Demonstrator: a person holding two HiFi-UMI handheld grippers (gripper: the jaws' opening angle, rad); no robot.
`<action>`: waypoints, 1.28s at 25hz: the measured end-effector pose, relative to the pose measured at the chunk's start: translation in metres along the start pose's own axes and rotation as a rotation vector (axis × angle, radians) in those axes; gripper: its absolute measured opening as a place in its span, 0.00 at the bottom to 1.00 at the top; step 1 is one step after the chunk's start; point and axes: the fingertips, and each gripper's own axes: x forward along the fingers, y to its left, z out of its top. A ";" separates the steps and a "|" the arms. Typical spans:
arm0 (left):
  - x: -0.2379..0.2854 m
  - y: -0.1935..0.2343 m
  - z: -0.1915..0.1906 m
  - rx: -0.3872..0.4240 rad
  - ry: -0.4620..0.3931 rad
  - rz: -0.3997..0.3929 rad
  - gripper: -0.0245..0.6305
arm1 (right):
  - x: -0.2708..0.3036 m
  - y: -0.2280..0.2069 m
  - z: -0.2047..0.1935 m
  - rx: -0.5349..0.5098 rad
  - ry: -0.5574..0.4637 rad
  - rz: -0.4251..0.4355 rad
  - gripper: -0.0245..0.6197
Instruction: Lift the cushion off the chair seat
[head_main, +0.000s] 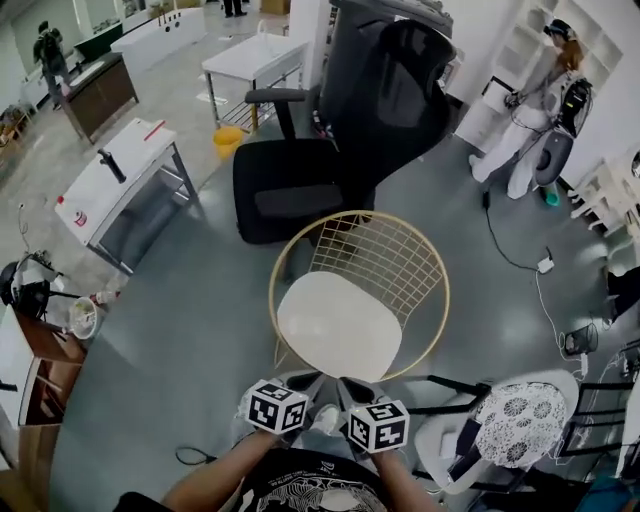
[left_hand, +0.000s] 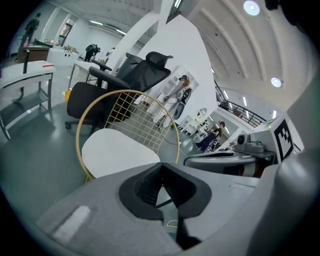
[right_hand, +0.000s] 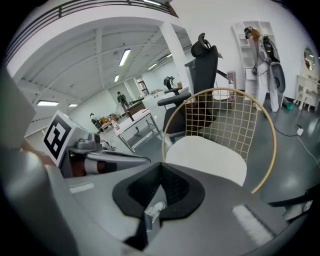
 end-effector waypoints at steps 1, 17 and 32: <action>0.001 0.002 -0.003 -0.017 -0.006 0.020 0.03 | 0.002 -0.002 -0.001 -0.015 0.006 0.022 0.04; 0.033 0.053 -0.049 -0.267 -0.125 0.102 0.04 | 0.067 -0.026 -0.042 -0.055 0.109 0.200 0.04; 0.088 0.133 -0.102 -0.480 -0.233 0.071 0.10 | 0.103 -0.038 -0.069 -0.157 0.185 0.206 0.04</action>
